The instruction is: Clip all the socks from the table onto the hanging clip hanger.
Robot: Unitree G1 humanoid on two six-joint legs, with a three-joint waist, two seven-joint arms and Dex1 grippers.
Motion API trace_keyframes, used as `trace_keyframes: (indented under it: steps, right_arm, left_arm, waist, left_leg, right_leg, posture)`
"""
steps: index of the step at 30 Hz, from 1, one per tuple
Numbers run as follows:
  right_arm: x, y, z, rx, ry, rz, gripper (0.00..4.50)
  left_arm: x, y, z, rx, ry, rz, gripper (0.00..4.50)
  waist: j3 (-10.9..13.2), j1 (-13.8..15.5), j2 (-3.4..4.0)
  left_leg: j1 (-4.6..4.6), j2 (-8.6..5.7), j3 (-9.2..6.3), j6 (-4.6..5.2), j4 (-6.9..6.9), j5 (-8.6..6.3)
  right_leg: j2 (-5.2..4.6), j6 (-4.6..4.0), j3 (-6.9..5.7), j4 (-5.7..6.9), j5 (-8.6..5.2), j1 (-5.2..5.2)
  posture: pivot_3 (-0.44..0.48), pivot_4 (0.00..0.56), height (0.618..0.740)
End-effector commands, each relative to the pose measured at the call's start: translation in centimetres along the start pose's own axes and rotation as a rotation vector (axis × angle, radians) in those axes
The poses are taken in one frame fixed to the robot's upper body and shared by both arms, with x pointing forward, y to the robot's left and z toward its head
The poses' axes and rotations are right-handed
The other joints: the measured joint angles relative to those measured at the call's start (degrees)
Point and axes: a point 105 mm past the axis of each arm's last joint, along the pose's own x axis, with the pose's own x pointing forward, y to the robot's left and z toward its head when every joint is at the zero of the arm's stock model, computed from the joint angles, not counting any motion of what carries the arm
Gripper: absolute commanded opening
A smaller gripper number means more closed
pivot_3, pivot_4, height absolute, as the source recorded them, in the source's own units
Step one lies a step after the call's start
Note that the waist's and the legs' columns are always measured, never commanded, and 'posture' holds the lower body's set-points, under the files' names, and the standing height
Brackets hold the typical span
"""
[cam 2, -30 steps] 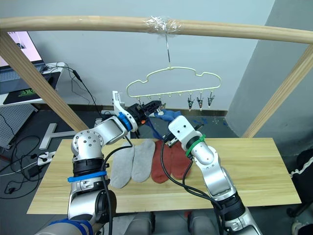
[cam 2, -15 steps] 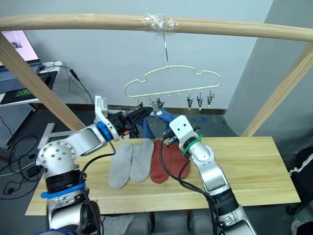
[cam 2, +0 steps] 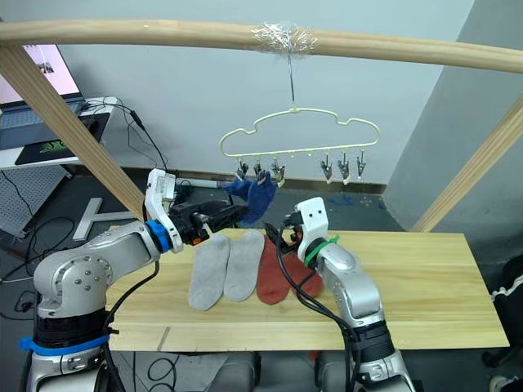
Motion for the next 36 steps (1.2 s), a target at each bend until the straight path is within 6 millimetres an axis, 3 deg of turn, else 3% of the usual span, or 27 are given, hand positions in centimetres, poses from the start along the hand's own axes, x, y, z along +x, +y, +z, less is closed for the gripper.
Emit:
trace_keyframes:
  steps: [1, 5, 9, 13, 21, 30, 36]
  right_arm:
    - [-2.0, -0.8, 1.8, -0.102, -0.059, -0.011, 4.47]
    - [-4.2, -1.5, 3.0, -0.191, -0.078, 0.011, 4.47]
    - [-5.9, -2.1, 4.5, -0.247, -0.117, 0.021, 4.50]
    - [-7.0, -2.2, 5.3, -0.286, -0.130, 0.040, 4.50]
    - [-7.7, -2.8, 7.0, -0.321, -0.168, 0.008, 4.50]
    - [-7.9, -2.4, 8.9, -0.361, -0.198, 0.027, 4.50]
    - [-8.0, -2.2, 10.3, -0.369, -0.226, 0.040, 4.50]
  left_arm:
    - [0.5, -1.4, 1.3, 0.173, -0.093, -0.020, 4.50]
    - [2.2, -2.4, 1.3, 0.355, -0.170, -0.012, 4.50]
    - [4.4, -2.7, 1.2, 0.435, -0.264, 0.028, 3.64]
    - [6.2, -2.7, 0.2, 0.445, -0.281, 0.056, 2.35]
    - [8.5, -0.8, -1.1, 0.428, -0.306, 0.216, 2.35]
    - [10.7, 1.0, -0.7, 0.399, -0.323, 0.303, 2.35]
    - [12.1, 0.8, 0.4, 0.402, -0.358, 0.299, 2.35]
  waist:
    - [0.0, 0.1, 0.00]
    - [0.0, 0.0, 0.01]
    - [-0.1, -0.3, -0.03]
    - [-0.1, -0.6, -0.02]
    - [-0.1, -0.8, -0.01]
    - [-0.1, -1.1, -0.03]
    - [-0.1, -1.5, -0.03]
  left_leg:
    - [0.00, 0.00, 0.02, 0.00, -0.02, 0.00]
    - [0.00, 0.01, 0.06, 0.01, -0.01, 0.00]
    - [0.00, -0.01, 0.11, 0.01, 0.07, 0.00]
    - [-0.02, -0.02, 0.10, 0.02, 0.19, 0.00]
    - [0.00, -0.02, 0.08, 0.03, 0.35, 0.00]
    - [0.02, -0.05, 0.09, 0.04, 0.43, 0.01]
    - [0.02, -0.05, 0.07, 0.04, 0.43, 0.01]
  right_leg:
    - [0.00, 0.00, 0.02, -0.04, 0.00, 0.00]
    - [0.01, 0.01, 0.04, -0.03, 0.00, -0.02]
    - [0.01, 0.03, 0.09, -0.02, 0.01, 0.01]
    - [0.02, 0.05, 0.08, 0.02, 0.02, 0.03]
    - [0.06, 0.08, 0.09, 0.20, 0.05, 0.04]
    - [0.07, 0.14, 0.09, 0.19, 0.10, 0.12]
    - [0.07, 0.11, 0.08, 0.22, 0.12, 0.12]
  posture:
    - [0.179, 0.160, 0.740]
    - [0.157, 0.152, 0.740]
    - [0.136, 0.145, 0.740]
    - [0.107, 0.143, 0.740]
    - [0.065, 0.135, 0.740]
    - [0.047, 0.140, 0.740]
    - [0.038, 0.148, 0.740]
